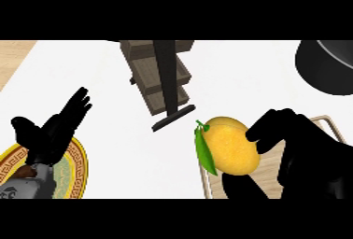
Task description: Pick the lemon from the tray and place it in the tiered basket
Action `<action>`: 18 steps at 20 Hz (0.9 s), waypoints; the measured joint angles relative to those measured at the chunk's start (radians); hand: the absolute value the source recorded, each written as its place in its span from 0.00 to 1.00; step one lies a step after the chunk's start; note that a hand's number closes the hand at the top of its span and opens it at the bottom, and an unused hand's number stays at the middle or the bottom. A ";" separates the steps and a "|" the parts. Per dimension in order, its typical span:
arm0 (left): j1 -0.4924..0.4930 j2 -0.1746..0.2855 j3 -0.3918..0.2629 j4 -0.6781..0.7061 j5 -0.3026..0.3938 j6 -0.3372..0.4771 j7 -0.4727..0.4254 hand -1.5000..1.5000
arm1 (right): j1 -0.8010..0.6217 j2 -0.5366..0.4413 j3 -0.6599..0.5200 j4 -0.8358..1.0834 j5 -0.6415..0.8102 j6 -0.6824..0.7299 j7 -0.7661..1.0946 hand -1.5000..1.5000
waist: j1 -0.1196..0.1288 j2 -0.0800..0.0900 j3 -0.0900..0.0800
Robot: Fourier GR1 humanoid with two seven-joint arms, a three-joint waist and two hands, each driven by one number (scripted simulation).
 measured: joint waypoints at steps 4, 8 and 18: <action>-0.017 -0.005 -0.010 -0.002 -0.003 -0.002 0.009 0.50 | -0.113 0.000 -0.096 0.109 -0.062 -0.020 0.002 1.00 | 0.018 0.003 0.001; -0.025 -0.008 -0.018 0.000 -0.003 -0.009 0.012 0.50 | -0.230 -0.001 -0.187 0.226 -0.125 -0.030 0.005 1.00 | 0.034 0.003 0.001; -0.059 -0.030 -0.033 0.025 -0.018 0.000 0.018 0.50 | -0.530 -0.002 -0.380 0.572 -0.265 -0.071 0.034 1.00 | 0.045 0.005 0.002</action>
